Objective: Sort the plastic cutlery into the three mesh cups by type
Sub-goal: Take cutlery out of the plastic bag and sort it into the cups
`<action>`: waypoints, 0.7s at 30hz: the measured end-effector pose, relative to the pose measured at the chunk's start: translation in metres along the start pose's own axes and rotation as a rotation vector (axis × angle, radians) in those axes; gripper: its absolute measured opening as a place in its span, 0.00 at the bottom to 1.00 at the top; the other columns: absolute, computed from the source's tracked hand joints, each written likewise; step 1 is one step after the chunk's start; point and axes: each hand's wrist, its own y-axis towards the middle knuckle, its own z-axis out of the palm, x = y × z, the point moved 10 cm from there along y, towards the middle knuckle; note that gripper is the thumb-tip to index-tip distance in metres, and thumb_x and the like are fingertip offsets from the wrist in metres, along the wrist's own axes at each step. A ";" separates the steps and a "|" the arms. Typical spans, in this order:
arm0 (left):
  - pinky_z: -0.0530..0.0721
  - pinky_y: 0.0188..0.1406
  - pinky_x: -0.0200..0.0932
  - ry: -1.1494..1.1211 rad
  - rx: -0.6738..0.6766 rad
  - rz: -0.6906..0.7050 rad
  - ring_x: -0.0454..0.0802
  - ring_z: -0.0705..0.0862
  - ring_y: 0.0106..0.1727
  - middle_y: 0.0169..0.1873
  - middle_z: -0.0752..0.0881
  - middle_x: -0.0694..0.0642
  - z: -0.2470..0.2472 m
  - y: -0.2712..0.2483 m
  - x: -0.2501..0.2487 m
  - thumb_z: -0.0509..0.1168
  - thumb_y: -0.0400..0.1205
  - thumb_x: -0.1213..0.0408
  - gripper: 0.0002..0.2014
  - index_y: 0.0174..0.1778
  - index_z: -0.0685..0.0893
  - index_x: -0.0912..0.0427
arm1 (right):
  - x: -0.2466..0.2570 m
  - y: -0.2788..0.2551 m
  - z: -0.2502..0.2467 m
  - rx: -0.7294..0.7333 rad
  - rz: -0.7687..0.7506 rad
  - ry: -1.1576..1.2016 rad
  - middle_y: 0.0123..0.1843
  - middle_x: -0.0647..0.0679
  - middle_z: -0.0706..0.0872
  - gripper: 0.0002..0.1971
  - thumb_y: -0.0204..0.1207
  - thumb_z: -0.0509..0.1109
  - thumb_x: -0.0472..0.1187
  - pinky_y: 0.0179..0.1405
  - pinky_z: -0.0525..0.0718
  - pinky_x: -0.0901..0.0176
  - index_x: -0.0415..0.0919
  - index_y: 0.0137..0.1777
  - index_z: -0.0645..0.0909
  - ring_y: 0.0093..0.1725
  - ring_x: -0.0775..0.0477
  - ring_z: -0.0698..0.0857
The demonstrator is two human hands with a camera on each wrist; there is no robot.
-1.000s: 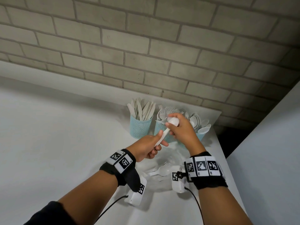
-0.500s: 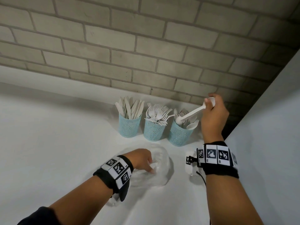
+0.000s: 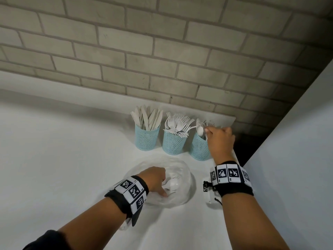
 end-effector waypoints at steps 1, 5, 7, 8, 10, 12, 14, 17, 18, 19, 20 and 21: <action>0.74 0.58 0.42 -0.008 -0.001 -0.005 0.55 0.78 0.64 0.64 0.80 0.58 0.001 0.000 0.001 0.73 0.74 0.53 0.28 0.66 0.74 0.61 | 0.002 0.000 -0.003 0.005 0.004 0.018 0.58 0.40 0.86 0.13 0.83 0.60 0.46 0.58 0.67 0.49 0.48 0.59 0.85 0.63 0.38 0.71; 0.73 0.58 0.40 -0.016 0.004 -0.023 0.54 0.78 0.64 0.64 0.80 0.56 0.001 -0.002 0.003 0.72 0.75 0.52 0.27 0.65 0.77 0.62 | 0.018 -0.005 -0.027 -0.108 -0.049 0.253 0.61 0.46 0.86 0.13 0.82 0.61 0.41 0.58 0.70 0.54 0.45 0.61 0.84 0.62 0.40 0.75; 0.74 0.55 0.41 -0.006 0.012 -0.024 0.56 0.80 0.62 0.62 0.82 0.59 0.001 -0.004 0.002 0.72 0.75 0.52 0.24 0.62 0.80 0.64 | 0.034 -0.016 -0.036 -0.077 -0.122 0.528 0.52 0.47 0.88 0.11 0.80 0.64 0.38 0.49 0.75 0.69 0.41 0.58 0.85 0.49 0.53 0.82; 0.75 0.52 0.43 -0.002 0.019 -0.025 0.59 0.81 0.60 0.60 0.83 0.63 0.002 -0.005 0.001 0.71 0.76 0.52 0.21 0.55 0.82 0.66 | 0.045 -0.023 -0.032 0.031 -0.153 0.620 0.49 0.50 0.88 0.10 0.80 0.66 0.38 0.44 0.74 0.77 0.41 0.57 0.86 0.44 0.61 0.82; 0.74 0.44 0.45 -0.001 0.021 -0.030 0.66 0.81 0.51 0.55 0.83 0.70 0.003 -0.006 -0.001 0.70 0.77 0.53 0.18 0.35 0.78 0.66 | 0.069 -0.045 -0.010 0.359 -0.205 0.627 0.49 0.54 0.87 0.10 0.79 0.68 0.42 0.44 0.75 0.79 0.44 0.57 0.86 0.44 0.67 0.81; 0.74 0.39 0.48 -0.006 0.019 -0.038 0.66 0.78 0.41 0.44 0.83 0.72 0.003 -0.008 -0.002 0.69 0.78 0.53 0.21 0.31 0.75 0.68 | 0.078 -0.071 0.018 0.621 -0.222 0.497 0.56 0.53 0.88 0.12 0.78 0.69 0.46 0.54 0.77 0.66 0.46 0.58 0.86 0.54 0.57 0.84; 0.74 0.39 0.48 0.010 0.017 -0.028 0.65 0.75 0.39 0.35 0.78 0.67 0.004 -0.010 -0.003 0.69 0.78 0.52 0.21 0.31 0.73 0.66 | 0.076 -0.090 0.038 0.750 -0.223 0.353 0.62 0.51 0.87 0.13 0.77 0.69 0.48 0.60 0.74 0.60 0.46 0.58 0.86 0.62 0.52 0.82; 0.69 0.38 0.42 0.053 0.011 -0.006 0.54 0.73 0.44 0.42 0.75 0.57 0.008 -0.013 -0.005 0.70 0.76 0.53 0.19 0.29 0.66 0.53 | 0.067 -0.107 0.055 0.831 -0.181 0.227 0.63 0.49 0.86 0.13 0.78 0.69 0.46 0.58 0.71 0.62 0.45 0.59 0.86 0.64 0.49 0.81; 0.70 0.40 0.41 0.050 -0.002 -0.005 0.52 0.74 0.45 0.44 0.76 0.56 0.008 -0.013 -0.003 0.71 0.76 0.53 0.17 0.32 0.69 0.54 | 0.064 -0.111 0.059 0.843 -0.162 0.197 0.65 0.48 0.85 0.13 0.78 0.70 0.45 0.58 0.72 0.62 0.44 0.60 0.86 0.65 0.49 0.81; 0.71 0.41 0.41 0.050 -0.015 -0.005 0.53 0.75 0.46 0.46 0.77 0.57 0.009 -0.013 -0.002 0.71 0.75 0.53 0.14 0.38 0.74 0.56 | 0.060 -0.115 0.064 0.858 -0.145 0.162 0.67 0.47 0.83 0.14 0.78 0.70 0.43 0.60 0.72 0.62 0.44 0.61 0.85 0.65 0.48 0.80; 0.72 0.43 0.42 0.045 -0.021 -0.010 0.54 0.77 0.47 0.47 0.78 0.59 0.010 -0.012 -0.001 0.71 0.75 0.53 0.14 0.44 0.77 0.59 | 0.056 -0.119 0.069 0.876 -0.128 0.117 0.69 0.47 0.81 0.15 0.78 0.69 0.41 0.63 0.73 0.60 0.44 0.64 0.83 0.67 0.47 0.79; 0.72 0.45 0.42 0.036 -0.030 -0.014 0.56 0.79 0.50 0.50 0.80 0.60 0.010 -0.011 0.001 0.71 0.76 0.53 0.17 0.50 0.79 0.62 | 0.051 -0.123 0.073 0.893 -0.114 0.069 0.71 0.46 0.79 0.18 0.77 0.69 0.40 0.65 0.73 0.58 0.44 0.67 0.80 0.68 0.46 0.78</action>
